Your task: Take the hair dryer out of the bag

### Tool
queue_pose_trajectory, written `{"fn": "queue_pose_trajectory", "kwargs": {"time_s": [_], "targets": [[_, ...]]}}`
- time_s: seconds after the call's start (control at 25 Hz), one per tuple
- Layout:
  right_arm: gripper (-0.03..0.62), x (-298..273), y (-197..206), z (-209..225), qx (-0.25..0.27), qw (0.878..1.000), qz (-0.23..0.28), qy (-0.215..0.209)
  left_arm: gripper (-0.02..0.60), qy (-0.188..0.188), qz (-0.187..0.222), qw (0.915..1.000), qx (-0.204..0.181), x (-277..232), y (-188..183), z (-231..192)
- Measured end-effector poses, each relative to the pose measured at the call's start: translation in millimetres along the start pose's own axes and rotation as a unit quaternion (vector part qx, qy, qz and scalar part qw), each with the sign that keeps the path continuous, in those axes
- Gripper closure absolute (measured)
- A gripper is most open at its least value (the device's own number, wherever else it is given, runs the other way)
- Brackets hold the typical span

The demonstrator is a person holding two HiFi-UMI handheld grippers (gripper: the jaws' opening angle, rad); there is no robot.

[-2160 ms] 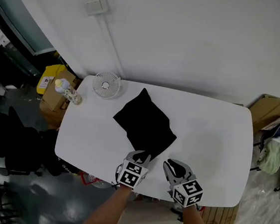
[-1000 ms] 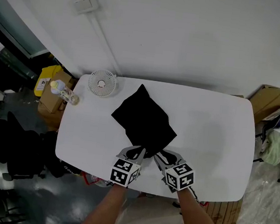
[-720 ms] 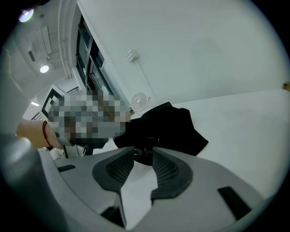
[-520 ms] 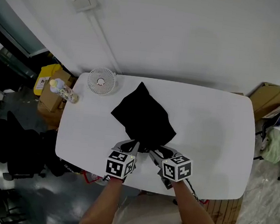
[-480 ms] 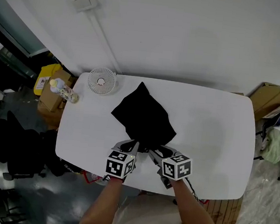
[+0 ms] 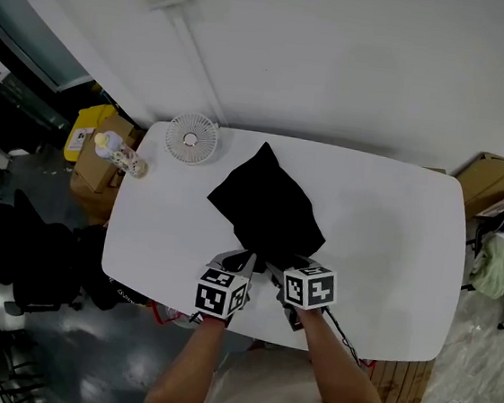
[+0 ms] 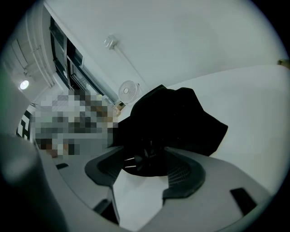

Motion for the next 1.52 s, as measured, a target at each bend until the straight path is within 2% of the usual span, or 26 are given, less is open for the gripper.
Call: {"fn": "queue_pose_trajectory", "kwargs": {"time_s": [0.32, 0.56, 0.72, 0.84, 0.96, 1.08, 1.52], "targets": [[0.322, -10, -2, -3, 0.025, 0.999, -0.044, 0.017, 0.561, 0.008, -0.003, 1.0, 0.003, -3, 2, 2], [0.313, -17, 3, 0, -0.021, 0.996, -0.08, 0.025, 0.561, 0.009, -0.005, 0.9999, 0.007, -3, 6, 0], [0.299, -25, 13, 1, -0.024, 0.994, -0.103, 0.023, 0.561, 0.008, -0.007, 0.9999, 0.008, -2, 7, -1], [0.299, -29, 13, 1, -0.041, 0.994, -0.101, 0.023, 0.561, 0.009, -0.008, 0.9999, 0.008, -2, 7, -2], [0.303, -30, 12, 1, -0.084, 0.991, -0.099, 0.014, 0.561, 0.009, -0.01, 0.9999, 0.009, -2, 8, -4], [0.355, -27, 12, 3, -0.118, 0.988, -0.101, 0.004, 0.561, 0.008, -0.008, 0.9999, 0.01, -2, 8, -6], [0.382, -8, 3, 13, -0.107, 0.99, -0.092, 0.007, 0.561, 0.005, -0.011, 0.9999, 0.005, -8, 6, -7]]}}
Point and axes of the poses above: the fingertips, and each gripper's own axes: x backward along the fingers, z to its right, y out of its underside, the point moved 2 cm from there along x, backward along the fingers, and after that the axes turned 8 degrees about z, right-handed, at the moved point
